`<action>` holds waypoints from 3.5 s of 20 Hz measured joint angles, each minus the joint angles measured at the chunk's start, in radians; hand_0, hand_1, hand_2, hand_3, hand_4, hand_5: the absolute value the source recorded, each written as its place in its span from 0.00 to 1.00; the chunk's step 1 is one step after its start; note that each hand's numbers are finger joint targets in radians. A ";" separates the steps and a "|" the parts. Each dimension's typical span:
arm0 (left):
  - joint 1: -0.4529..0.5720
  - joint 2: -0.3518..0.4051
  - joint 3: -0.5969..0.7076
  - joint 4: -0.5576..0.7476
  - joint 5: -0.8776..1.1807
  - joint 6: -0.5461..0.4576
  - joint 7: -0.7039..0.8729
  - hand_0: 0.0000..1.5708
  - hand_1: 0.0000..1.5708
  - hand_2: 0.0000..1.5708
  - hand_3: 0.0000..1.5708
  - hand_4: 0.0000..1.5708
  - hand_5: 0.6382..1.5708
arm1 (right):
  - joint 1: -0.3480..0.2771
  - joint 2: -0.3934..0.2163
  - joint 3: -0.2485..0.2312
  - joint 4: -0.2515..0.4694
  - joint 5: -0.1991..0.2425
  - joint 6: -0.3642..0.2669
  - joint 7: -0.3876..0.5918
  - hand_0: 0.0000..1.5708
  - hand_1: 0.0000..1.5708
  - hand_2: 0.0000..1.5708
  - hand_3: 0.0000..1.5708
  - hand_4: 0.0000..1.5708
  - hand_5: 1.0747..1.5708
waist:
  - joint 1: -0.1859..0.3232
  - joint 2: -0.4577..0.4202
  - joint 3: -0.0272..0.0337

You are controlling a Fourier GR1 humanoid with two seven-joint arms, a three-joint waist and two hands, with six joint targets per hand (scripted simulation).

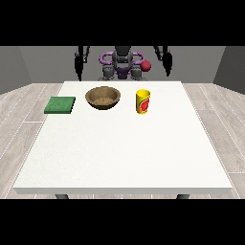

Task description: Pick the cup and pour the ball into the bowl, then pick the bowl and place it on the pad

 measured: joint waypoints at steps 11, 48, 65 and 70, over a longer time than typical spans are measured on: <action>0.048 -0.033 -0.134 -0.058 0.007 0.151 -0.098 0.00 0.00 0.00 0.00 0.00 0.90 | 0.053 -0.051 -0.107 0.025 -0.128 0.122 -0.177 0.00 0.00 0.00 0.00 0.02 0.99 | -0.046 -0.125 0.0077; -0.556 0.066 0.194 0.735 0.086 0.174 -0.707 0.00 0.00 0.00 0.00 0.00 0.81 | -0.354 -0.125 -0.215 0.569 -0.121 0.309 -0.770 0.00 0.00 0.00 0.00 0.00 0.95 | -0.157 0.367 0.0066; -0.504 0.080 0.239 0.632 0.015 0.451 -0.796 0.88 0.88 1.00 1.00 0.78 0.96 | -0.430 -0.255 -0.232 0.559 -0.170 0.371 -0.746 0.00 0.00 0.18 0.00 0.14 0.97 | -0.280 0.459 0.0265; -0.536 0.113 0.137 0.662 -0.171 0.615 -0.615 0.89 0.89 1.00 1.00 0.79 0.96 | -0.472 -0.245 -0.206 0.635 -0.160 0.377 -0.688 0.00 0.00 0.22 0.13 0.17 0.96 | -0.312 0.354 0.0170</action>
